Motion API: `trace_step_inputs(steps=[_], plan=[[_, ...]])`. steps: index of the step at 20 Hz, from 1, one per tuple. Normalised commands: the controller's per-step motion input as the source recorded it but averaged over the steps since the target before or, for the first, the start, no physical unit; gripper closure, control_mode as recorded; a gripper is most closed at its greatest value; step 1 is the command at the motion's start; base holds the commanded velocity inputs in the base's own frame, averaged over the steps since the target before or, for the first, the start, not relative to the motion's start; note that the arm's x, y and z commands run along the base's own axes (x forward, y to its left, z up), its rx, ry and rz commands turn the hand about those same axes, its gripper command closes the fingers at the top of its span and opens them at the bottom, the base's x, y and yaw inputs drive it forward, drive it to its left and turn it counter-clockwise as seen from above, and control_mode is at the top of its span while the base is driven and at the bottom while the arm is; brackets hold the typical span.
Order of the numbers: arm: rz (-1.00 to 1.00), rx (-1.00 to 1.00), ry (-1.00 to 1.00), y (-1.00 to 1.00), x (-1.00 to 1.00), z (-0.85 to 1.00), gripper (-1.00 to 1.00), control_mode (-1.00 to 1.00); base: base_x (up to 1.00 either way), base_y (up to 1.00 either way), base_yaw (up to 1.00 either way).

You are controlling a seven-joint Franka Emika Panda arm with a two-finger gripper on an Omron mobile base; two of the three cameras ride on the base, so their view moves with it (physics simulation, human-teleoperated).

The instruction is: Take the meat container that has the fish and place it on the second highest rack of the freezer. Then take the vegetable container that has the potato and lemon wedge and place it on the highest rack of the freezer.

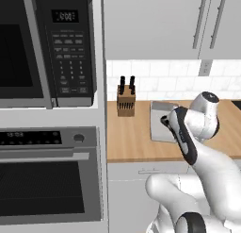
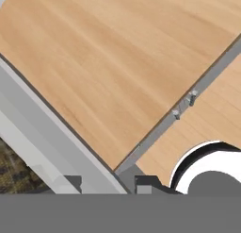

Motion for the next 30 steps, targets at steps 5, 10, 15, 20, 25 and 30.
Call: trace_step_inputs(steps=[5,10,15,20,25,30], plan=[[0.0,0.01,-0.04,0.0,-0.38,0.98,1.0,-1.0,0.0,0.0,0.0],[0.01,0.01,-0.03,0.0,-0.56,0.66,1.0,-1.0,0.0,0.0,0.0],[0.01,0.0,-0.04,0.0,-0.52,0.38,1.0,-1.0,0.0,0.0,0.0],[0.01,0.0,-0.08,0.0,-0.58,0.21,1.0,1.0,-0.2,0.0,0.01],[0.0,0.0,0.0,0.0,0.0,0.0,1.0,1.0,-1.0,-0.05,0.1],[0.0,0.0,0.0,0.0,0.0,0.0,1.0,1.0,-1.0,0.49,0.22]])
